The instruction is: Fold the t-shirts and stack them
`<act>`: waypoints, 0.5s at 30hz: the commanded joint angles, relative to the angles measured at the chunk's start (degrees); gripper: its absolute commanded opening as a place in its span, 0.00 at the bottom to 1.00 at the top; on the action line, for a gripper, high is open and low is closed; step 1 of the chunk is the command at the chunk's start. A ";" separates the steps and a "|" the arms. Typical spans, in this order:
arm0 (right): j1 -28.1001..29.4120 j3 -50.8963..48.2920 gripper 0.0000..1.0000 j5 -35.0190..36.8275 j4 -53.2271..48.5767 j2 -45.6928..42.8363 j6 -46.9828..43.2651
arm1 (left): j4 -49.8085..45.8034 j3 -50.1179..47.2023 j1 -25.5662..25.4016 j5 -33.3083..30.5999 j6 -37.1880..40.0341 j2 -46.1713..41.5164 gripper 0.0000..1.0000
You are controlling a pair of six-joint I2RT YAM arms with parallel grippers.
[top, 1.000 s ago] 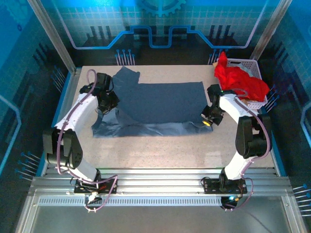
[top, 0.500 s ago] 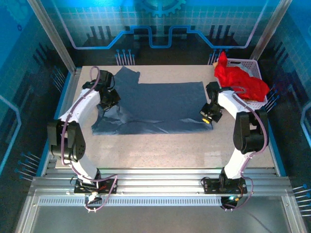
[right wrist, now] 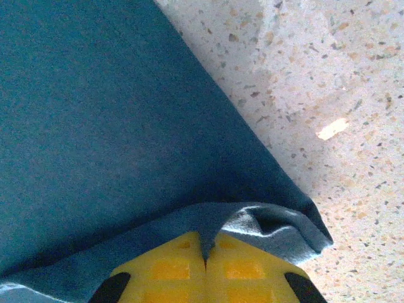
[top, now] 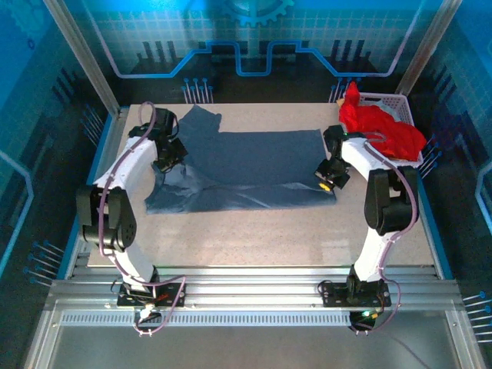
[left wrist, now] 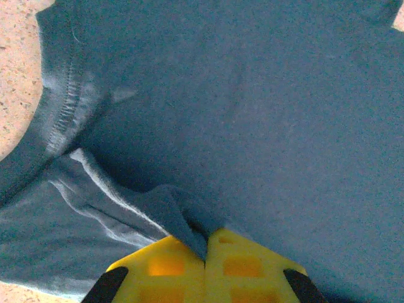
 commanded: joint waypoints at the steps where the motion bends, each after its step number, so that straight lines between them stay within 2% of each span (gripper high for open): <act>1: -0.84 2.32 0.00 1.22 -1.29 1.59 1.20 | -1.43 2.09 1.09 -1.50 -0.15 1.23 0.00; 15: -1.09 4.93 0.00 2.29 -0.40 4.45 2.17 | -1.10 2.59 1.42 -1.52 -1.09 3.77 0.00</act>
